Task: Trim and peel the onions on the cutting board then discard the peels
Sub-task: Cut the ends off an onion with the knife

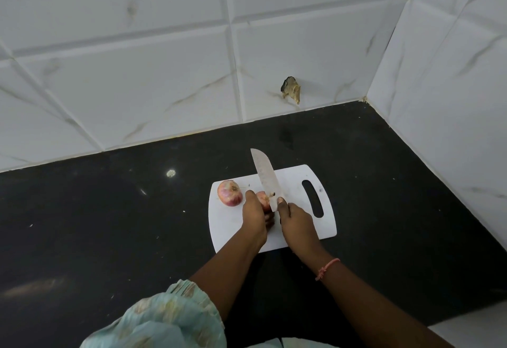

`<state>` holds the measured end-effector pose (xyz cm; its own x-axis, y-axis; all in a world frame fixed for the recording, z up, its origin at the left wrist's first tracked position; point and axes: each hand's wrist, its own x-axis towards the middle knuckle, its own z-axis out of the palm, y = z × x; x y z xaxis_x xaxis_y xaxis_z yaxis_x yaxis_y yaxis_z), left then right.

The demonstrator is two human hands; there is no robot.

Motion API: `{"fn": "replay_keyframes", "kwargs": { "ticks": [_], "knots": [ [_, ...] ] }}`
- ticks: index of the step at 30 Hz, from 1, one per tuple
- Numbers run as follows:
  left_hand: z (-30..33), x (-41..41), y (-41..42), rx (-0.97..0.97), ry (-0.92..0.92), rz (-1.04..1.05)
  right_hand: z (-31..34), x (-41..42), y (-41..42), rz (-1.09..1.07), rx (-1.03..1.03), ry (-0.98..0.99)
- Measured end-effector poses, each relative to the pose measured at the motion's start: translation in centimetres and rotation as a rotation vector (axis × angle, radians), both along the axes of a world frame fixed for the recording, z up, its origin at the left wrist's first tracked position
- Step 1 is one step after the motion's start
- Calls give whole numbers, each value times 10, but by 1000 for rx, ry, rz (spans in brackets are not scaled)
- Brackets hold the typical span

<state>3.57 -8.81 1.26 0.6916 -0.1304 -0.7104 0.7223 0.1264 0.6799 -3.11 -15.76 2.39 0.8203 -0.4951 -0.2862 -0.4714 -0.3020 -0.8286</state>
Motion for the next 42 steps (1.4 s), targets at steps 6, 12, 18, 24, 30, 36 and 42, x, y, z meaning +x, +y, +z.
{"fn": "replay_keyframes", "kwargs": {
  "ticks": [6,12,18,24,30,36,42],
  "knots": [
    [-4,-2,-2,-63,-47,-13,7,8,4,-26,19,17],
    [-9,-1,-2,-43,-60,-41,5,13,4,-61,245,29],
    [-13,-2,-4,25,-97,-60,11,8,2,-66,356,109],
    [-2,-6,0,62,-204,-282,5,7,-18,-105,295,88],
    [-9,1,16,161,-729,-763,1,-1,-49,-143,352,113],
    [-24,8,22,328,-983,-737,-2,-2,-53,-107,201,65],
    [-31,0,21,422,-1018,-629,-6,-4,-53,-79,-130,114]
  ]
}}
